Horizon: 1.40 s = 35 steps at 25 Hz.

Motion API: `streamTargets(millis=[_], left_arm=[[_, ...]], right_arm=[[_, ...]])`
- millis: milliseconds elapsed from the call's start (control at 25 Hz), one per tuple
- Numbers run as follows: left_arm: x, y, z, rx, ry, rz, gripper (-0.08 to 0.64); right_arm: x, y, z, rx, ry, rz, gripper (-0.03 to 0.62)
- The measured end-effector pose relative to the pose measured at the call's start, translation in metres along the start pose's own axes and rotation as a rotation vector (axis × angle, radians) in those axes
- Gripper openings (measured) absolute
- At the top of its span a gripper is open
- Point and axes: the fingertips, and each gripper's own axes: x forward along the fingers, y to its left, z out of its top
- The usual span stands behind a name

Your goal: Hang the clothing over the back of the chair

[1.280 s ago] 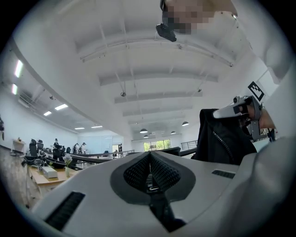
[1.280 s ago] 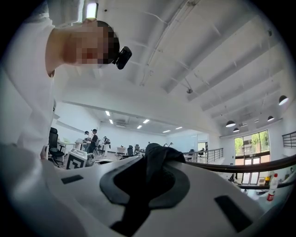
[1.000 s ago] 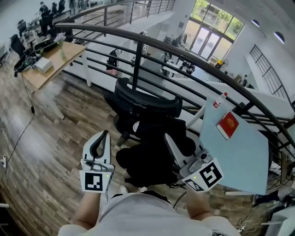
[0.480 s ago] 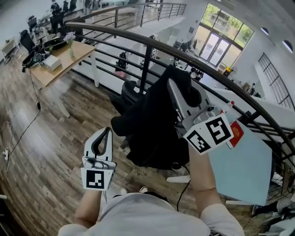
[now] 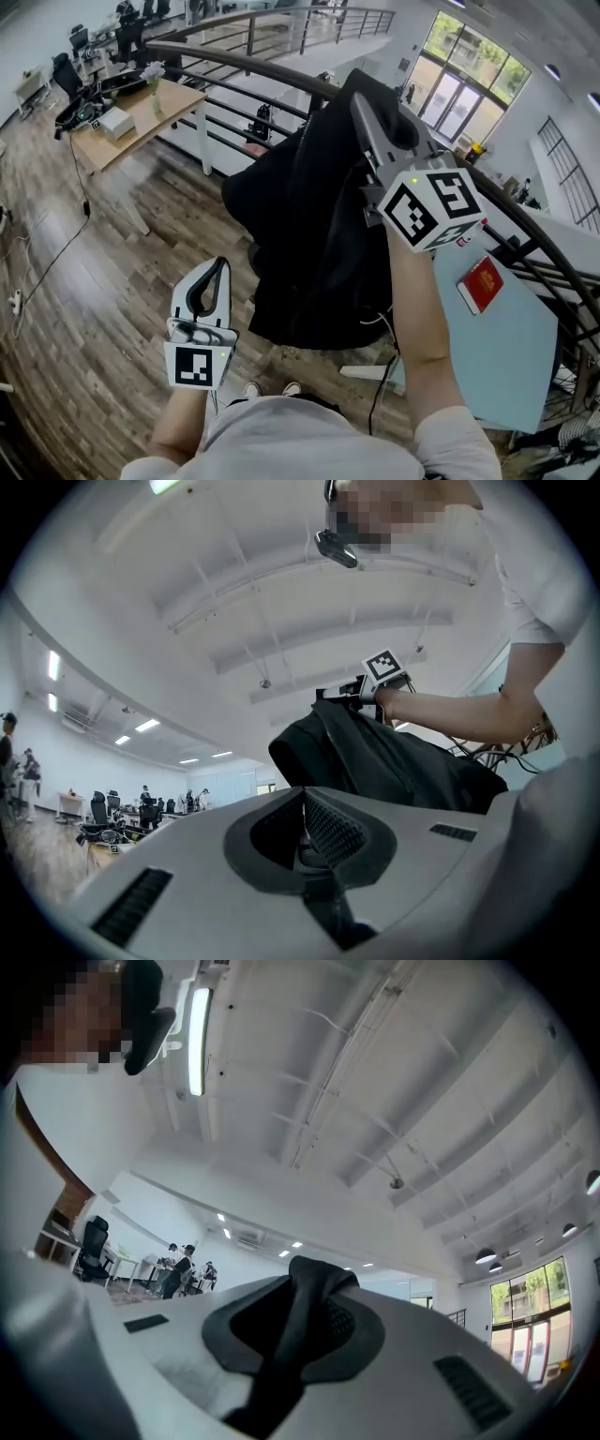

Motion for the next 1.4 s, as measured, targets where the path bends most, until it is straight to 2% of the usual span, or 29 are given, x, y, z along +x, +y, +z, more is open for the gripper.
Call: streamTargets(millis=[200,600,920,1200,1400], left_arm=[[0.0,0.004,-0.001,0.01,0.008,0.021,0.023],[-0.007,0.02,-0.003,0.033,0.038,0.087,0.023],[0.001,0.016,-0.008,0.041,0.051,0.079,0.023],[0.006,0.005,-0.012,0.034,0.066,0.063,0.023],[0.005,0.002,-0.01,0.03,0.061,0.059,0.023]], right_arm=[[0.031,-0.032,0.017,-0.034,-0.019,-0.054,0.044],[0.07,-0.067,-0.033,-0.103,0.079,-0.121,0.044],[0.075,-0.055,-0.13,-0.144,0.27,-0.083,0.046],[0.063,-0.049,-0.224,-0.144,0.544,-0.017,0.049],[0.053,-0.044,-0.273,-0.091,0.722,0.051,0.051]])
